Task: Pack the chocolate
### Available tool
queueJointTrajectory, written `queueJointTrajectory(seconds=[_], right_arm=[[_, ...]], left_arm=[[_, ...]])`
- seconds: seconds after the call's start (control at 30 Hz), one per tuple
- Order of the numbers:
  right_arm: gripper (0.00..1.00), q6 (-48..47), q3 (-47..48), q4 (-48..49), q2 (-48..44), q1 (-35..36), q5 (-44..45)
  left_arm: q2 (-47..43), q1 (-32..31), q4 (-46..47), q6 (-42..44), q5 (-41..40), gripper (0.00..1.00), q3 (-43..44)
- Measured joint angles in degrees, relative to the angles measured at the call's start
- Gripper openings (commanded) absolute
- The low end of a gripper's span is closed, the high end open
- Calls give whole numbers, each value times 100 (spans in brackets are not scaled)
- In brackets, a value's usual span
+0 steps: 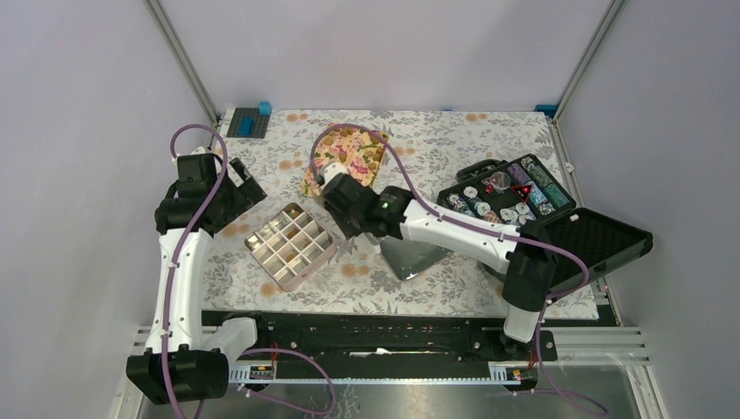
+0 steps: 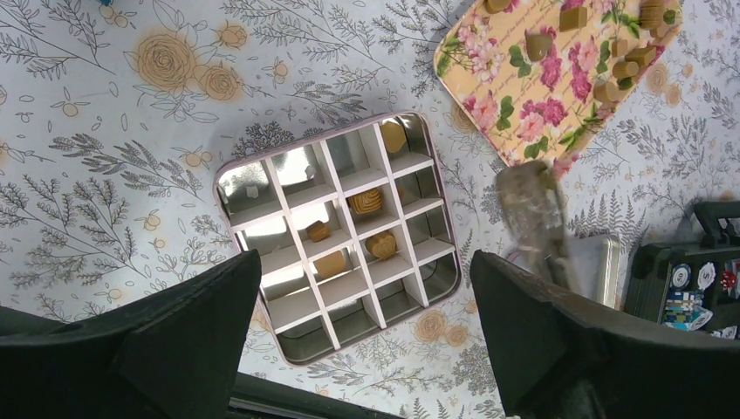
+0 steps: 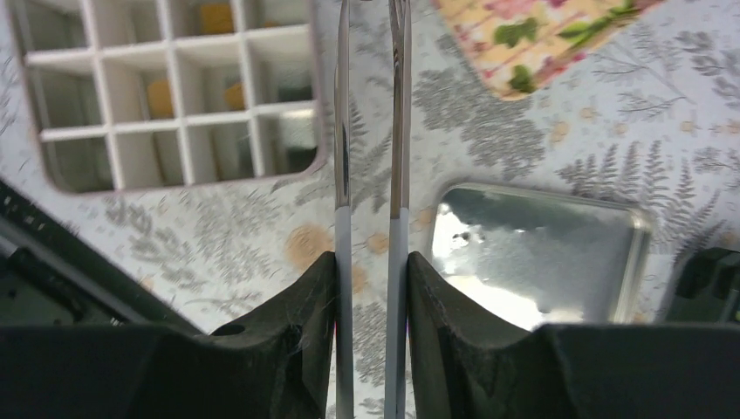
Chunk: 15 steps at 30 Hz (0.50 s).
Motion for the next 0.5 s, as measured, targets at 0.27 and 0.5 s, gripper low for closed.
queueJointTrajectory(seconds=[0.27, 0.5], right_arm=[[32, 149, -302, -2, -31, 505, -164], [33, 243, -404, 4, -31, 503, -201]], left_arm=[[0, 0, 0, -7, 7, 99, -2], [-2, 0, 7, -48, 7, 99, -96]])
